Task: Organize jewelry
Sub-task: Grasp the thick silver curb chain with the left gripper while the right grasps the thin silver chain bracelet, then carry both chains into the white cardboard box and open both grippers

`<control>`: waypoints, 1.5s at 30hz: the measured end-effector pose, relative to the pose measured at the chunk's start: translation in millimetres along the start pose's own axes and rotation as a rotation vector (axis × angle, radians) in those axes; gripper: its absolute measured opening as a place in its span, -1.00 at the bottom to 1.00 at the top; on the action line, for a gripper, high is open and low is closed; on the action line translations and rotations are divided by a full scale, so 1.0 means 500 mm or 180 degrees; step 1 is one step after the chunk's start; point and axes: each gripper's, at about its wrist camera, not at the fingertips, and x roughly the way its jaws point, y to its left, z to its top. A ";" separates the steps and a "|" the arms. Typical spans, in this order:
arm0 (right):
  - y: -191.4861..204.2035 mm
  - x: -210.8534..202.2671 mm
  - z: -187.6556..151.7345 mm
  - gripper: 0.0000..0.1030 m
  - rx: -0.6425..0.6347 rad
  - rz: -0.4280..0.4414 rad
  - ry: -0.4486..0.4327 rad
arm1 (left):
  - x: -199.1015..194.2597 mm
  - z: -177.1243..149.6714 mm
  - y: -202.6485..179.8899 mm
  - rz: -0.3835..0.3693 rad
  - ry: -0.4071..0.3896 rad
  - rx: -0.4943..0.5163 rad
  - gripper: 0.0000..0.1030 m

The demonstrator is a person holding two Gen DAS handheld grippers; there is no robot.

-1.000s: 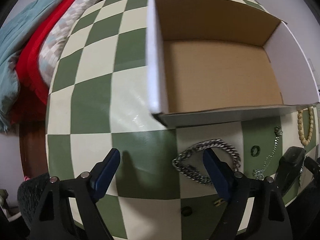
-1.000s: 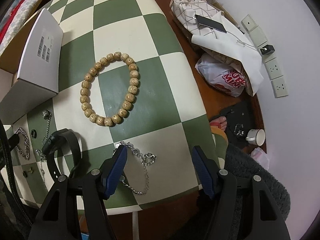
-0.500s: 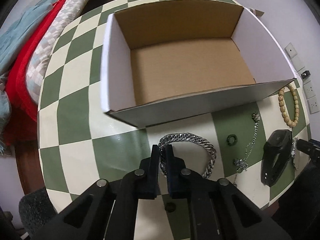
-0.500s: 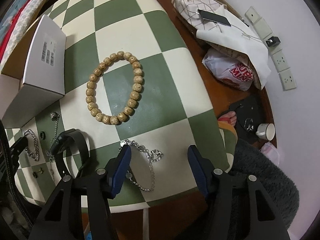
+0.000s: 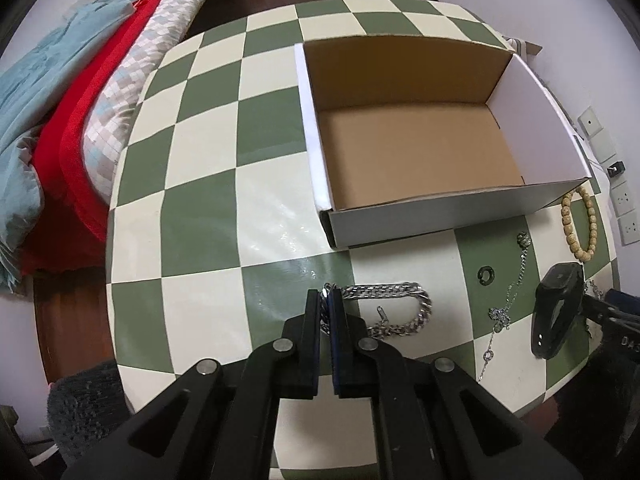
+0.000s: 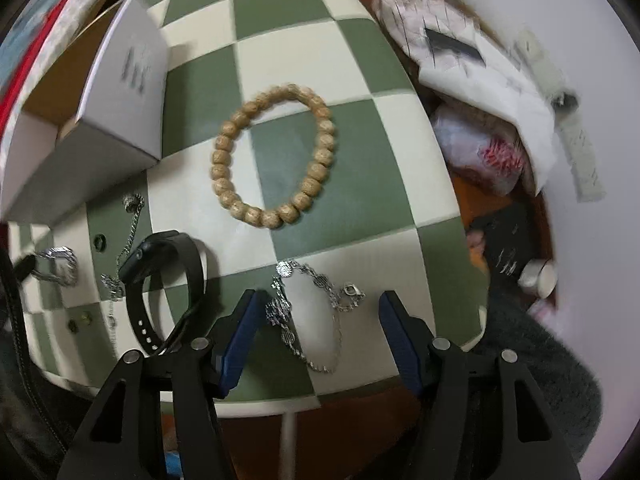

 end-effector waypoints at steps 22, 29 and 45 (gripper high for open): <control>0.066 -0.200 -0.023 -0.90 -0.0178 -0.0075 -0.0975 | -0.133 0.047 -0.012 -0.0002 -0.0531 -0.0038 -0.97; 0.095 -0.280 -0.024 -0.90 -0.0297 0.0097 -0.1245 | -0.233 0.062 -0.011 -0.0067 -0.0848 -0.0158 -0.97; 0.203 -0.389 0.082 -0.90 -0.0528 0.0322 -0.1687 | -0.296 0.202 0.021 -0.0161 -0.1263 -0.0500 -0.97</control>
